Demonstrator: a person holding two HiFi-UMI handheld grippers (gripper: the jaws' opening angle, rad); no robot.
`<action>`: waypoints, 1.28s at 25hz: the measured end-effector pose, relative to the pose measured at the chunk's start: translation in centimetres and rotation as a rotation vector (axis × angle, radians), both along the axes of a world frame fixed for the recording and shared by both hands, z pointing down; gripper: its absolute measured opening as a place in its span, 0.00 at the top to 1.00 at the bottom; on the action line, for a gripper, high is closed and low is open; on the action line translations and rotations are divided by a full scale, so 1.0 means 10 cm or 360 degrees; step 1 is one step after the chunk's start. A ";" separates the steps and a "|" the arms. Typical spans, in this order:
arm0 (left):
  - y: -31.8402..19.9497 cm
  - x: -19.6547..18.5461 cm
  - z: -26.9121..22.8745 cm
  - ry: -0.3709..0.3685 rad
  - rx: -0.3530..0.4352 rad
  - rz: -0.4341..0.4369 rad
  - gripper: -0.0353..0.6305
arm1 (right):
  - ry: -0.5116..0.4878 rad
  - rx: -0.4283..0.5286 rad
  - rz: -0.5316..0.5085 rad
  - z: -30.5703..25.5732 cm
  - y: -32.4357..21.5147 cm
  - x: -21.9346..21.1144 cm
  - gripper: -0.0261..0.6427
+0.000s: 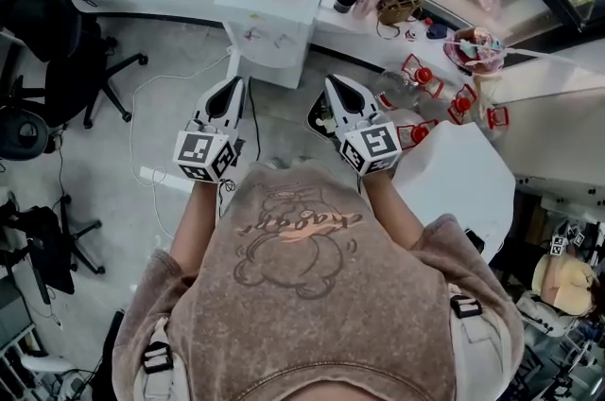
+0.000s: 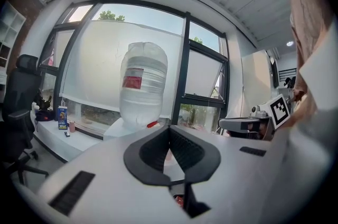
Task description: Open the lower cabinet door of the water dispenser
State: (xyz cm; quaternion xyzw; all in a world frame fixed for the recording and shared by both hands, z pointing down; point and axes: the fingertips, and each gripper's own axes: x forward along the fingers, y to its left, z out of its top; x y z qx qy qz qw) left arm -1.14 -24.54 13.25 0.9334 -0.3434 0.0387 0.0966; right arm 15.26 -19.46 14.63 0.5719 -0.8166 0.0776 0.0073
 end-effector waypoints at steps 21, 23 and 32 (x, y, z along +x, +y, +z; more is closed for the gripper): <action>0.08 -0.17 -0.10 0.0056 -0.0020 -0.0119 0.93 | -0.0010 -0.0004 0.0048 -0.01 0.08 -0.05 0.95; 0.09 -0.19 -0.09 0.0060 -0.0025 -0.0128 0.93 | -0.0005 -0.0002 0.0050 -0.01 0.08 -0.05 0.95; 0.12 -0.20 -0.06 0.0062 -0.0038 -0.0134 0.93 | 0.0006 -0.0014 0.0045 0.00 0.10 -0.08 0.95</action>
